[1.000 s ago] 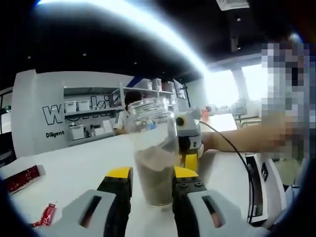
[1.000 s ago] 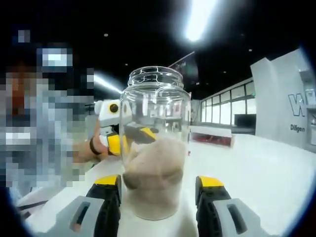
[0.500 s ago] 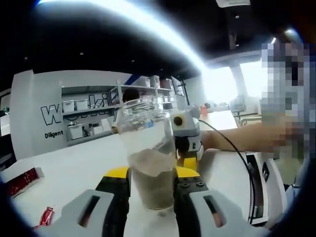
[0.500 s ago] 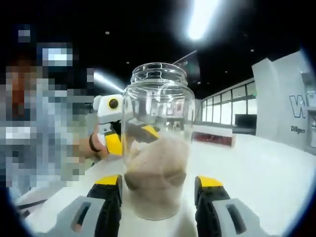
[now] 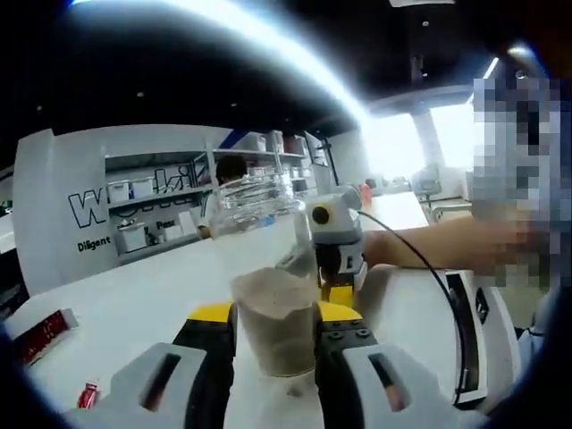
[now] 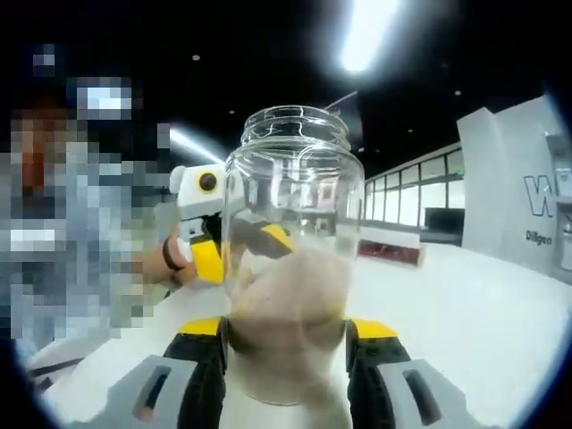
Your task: Tear open the coffee pouch, take out the coffee, and pour the coffee from the pouch into the cup
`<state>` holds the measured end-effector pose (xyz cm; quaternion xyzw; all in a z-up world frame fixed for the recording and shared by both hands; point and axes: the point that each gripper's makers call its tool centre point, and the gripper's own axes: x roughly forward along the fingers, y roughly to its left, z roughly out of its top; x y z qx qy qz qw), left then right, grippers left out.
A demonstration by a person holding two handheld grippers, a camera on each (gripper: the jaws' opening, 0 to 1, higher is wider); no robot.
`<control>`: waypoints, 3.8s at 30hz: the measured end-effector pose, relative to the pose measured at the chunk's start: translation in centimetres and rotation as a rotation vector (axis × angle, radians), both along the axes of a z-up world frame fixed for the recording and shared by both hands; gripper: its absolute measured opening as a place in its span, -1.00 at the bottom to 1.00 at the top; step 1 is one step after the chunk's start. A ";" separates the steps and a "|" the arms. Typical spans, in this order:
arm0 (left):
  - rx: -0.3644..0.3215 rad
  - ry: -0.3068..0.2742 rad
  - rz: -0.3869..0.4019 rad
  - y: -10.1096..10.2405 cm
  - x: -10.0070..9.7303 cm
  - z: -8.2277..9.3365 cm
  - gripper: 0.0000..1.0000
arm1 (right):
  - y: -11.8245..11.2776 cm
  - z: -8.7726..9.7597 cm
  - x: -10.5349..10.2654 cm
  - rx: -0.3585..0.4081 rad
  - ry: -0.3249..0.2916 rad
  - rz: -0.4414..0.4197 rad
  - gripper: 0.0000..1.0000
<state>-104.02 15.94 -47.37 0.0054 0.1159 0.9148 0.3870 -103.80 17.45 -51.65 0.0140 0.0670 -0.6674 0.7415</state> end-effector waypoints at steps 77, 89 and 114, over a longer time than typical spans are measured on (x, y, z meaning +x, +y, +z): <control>-0.052 -0.049 -0.030 2.5 -3.0 -0.5 -0.19 | 1.8 0.2 -3.2 0.016 0.016 -0.134 0.07; -0.059 -0.055 -0.028 3.0 -3.5 -0.6 -0.18 | 2.1 0.3 -3.7 0.013 0.012 -0.158 0.07; -0.048 -0.111 -0.037 4.6 -5.6 -0.7 -0.08 | 2.8 0.4 -5.2 0.008 -0.004 -0.229 0.08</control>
